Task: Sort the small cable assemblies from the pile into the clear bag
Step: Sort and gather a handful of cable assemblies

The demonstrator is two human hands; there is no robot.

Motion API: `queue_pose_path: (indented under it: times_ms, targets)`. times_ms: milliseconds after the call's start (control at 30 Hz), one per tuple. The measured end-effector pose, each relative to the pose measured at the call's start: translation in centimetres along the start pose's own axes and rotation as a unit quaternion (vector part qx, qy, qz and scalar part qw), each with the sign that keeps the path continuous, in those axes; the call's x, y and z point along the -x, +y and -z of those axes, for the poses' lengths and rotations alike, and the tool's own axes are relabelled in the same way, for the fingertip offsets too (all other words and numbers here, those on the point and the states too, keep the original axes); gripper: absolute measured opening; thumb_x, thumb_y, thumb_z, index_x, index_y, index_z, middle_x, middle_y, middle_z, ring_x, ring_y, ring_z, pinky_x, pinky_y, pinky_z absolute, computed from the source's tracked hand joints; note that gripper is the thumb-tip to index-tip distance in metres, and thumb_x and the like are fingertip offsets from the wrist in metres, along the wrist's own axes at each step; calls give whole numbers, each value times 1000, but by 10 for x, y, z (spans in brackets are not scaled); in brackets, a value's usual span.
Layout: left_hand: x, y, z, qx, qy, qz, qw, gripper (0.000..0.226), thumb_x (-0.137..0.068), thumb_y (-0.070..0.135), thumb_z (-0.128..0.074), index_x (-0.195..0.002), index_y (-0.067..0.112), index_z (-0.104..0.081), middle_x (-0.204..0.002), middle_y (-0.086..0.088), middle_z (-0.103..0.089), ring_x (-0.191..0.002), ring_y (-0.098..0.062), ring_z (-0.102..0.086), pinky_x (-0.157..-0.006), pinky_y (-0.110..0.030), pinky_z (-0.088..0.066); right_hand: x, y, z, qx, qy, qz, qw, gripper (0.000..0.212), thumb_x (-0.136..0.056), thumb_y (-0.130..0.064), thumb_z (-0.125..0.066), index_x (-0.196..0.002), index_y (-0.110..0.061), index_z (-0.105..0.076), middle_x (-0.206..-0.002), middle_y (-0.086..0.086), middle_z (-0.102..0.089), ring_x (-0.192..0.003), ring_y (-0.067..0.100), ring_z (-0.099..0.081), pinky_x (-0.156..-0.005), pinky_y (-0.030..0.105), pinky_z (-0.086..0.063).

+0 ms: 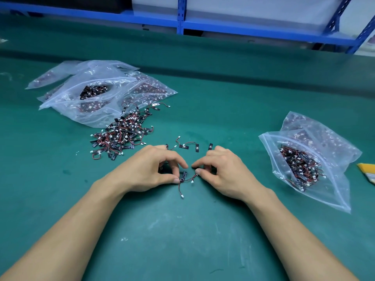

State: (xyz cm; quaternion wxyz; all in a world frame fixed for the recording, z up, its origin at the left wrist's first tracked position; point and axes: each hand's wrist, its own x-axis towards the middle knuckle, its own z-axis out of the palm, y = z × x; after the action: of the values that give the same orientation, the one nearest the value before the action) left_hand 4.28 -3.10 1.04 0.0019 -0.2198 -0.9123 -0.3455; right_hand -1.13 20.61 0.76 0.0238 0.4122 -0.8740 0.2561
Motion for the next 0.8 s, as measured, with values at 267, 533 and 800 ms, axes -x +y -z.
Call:
queue_pose_path:
  times_ms: [267, 533, 800]
  targets:
    - [4, -2, 8, 77, 56, 23, 995, 15, -80, 30, -75, -93, 33, -68, -81, 14, -70, -70, -12, -47, -65, -18, -38, 5, 10, 11, -7, -11, -31, 999, 9, -83, -21, -76, -90, -27, -75, -65, -16, -55, -75, 8, -48, -77, 25, -41]
    - [-2, 7, -10, -33, 72, 33, 996, 14, -81, 19, -73, -85, 30, -67, -68, 18, -63, -77, -8, -53, -66, -26, -43, 8, 15, 20, -19, -65, -12, 998, 11, -80, -19, -72, -83, -29, -75, -65, -12, -59, -77, 6, -51, -76, 25, -43]
    - [-2, 2, -1, -108, 186, 44, 976, 16, -84, 39, -76, -94, 28, -72, -69, 22, -64, -68, -5, -47, -69, -27, -45, 7, 10, 16, -66, -15, -26, 997, 31, -80, -5, -66, -100, -24, -77, -63, -14, -56, -76, 7, -51, -72, 12, -36]
